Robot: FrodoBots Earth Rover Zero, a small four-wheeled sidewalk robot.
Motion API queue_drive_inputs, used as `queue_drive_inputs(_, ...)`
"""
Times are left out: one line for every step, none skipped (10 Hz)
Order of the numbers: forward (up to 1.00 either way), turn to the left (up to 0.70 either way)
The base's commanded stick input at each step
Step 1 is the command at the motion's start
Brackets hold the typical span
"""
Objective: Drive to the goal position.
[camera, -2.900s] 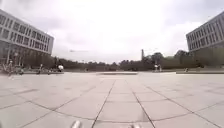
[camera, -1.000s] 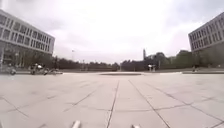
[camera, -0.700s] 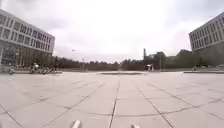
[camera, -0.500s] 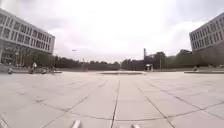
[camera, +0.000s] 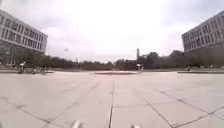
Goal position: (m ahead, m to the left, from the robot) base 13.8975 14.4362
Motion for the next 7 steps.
queue_drive_inputs(0.7, 0.0)
queue_drive_inputs(0.7, 0.0)
queue_drive_inputs(0.7, 0.0)
queue_drive_inputs(0.7, 0.0)
queue_drive_inputs(0.7, 0.0)
queue_drive_inputs(0.7, 0.0)
queue_drive_inputs(0.7, 0.0)
